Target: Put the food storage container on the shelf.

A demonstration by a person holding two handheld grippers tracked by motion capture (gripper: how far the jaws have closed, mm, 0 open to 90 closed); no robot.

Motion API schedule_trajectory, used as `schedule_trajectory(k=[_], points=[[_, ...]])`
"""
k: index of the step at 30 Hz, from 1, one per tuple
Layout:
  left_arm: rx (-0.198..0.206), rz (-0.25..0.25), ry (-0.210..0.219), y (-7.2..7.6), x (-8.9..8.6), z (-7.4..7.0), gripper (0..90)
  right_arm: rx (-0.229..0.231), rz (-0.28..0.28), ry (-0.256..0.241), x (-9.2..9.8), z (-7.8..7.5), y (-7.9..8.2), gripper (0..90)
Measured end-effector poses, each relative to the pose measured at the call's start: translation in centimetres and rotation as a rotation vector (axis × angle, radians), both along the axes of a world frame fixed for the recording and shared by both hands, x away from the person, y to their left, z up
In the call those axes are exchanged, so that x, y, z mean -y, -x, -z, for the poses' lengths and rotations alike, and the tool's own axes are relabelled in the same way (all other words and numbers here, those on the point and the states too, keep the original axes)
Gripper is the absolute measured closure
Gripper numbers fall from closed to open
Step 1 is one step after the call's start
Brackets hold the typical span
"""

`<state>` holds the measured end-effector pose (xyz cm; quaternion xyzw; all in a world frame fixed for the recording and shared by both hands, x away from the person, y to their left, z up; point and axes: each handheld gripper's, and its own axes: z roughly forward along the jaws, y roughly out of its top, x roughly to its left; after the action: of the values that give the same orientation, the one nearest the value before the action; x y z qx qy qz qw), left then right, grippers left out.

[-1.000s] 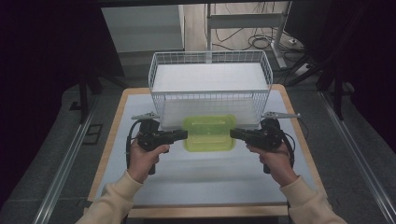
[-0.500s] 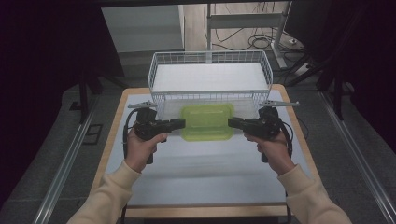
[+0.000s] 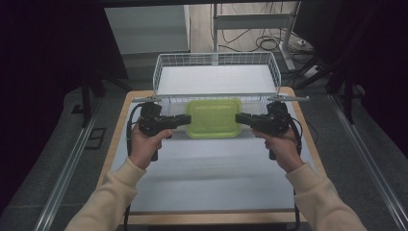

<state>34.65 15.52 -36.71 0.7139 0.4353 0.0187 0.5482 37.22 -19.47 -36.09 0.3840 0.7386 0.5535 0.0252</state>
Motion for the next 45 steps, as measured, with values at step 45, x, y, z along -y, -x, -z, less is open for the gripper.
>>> schedule_trajectory(k=[45], points=[[0.017, -0.075, -0.100, -6.6, 0.2, -5.4, 79.7, 0.022, 0.091, 0.061, -1.8, -5.1, -6.3, 79.9]])
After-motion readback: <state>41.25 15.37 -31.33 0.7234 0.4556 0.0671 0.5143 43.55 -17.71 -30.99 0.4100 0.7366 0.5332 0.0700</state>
